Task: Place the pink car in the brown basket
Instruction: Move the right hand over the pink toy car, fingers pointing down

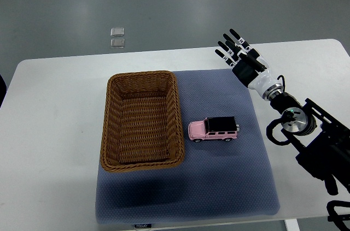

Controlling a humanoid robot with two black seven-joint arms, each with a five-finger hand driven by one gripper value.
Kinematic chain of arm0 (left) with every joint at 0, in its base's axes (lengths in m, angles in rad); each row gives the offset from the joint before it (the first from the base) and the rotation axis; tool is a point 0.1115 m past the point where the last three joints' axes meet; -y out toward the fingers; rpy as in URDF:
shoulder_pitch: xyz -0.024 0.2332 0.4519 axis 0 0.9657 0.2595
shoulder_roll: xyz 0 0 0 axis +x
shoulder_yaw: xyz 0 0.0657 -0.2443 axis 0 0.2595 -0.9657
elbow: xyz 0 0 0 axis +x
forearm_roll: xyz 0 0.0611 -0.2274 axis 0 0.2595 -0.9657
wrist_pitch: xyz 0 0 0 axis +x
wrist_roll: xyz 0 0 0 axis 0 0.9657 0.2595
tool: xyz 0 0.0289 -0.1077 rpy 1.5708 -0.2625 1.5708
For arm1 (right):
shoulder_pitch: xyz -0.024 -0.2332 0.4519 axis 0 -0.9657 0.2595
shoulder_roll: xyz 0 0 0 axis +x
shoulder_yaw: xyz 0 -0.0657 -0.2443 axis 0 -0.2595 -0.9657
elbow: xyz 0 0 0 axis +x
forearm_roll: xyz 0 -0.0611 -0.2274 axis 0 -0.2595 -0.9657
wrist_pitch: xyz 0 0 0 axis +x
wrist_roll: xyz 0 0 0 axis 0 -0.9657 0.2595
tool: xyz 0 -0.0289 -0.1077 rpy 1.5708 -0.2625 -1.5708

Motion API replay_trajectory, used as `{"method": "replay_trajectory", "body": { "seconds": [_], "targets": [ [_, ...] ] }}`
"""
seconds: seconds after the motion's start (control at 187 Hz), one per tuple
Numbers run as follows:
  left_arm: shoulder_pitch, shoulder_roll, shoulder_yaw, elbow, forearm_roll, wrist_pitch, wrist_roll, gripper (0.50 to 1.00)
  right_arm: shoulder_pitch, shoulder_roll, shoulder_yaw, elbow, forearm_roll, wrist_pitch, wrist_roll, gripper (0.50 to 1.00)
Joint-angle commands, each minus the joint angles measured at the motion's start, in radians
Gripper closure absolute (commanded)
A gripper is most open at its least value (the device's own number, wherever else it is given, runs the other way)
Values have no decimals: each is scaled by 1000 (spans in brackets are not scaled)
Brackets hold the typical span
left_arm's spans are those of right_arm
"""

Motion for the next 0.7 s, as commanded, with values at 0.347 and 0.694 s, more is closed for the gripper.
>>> {"method": "replay_trajectory", "body": {
  "seconds": [0.347, 0.694],
  "targets": [
    [0, 0, 0, 2, 0, 3, 0, 500, 8, -58, -2, 72, -152, -6, -11, 589],
    [-2, 0, 0, 5, 0, 3, 0, 500, 537, -509, -768, 236, -558, 23, -94, 587]
  ]
}}
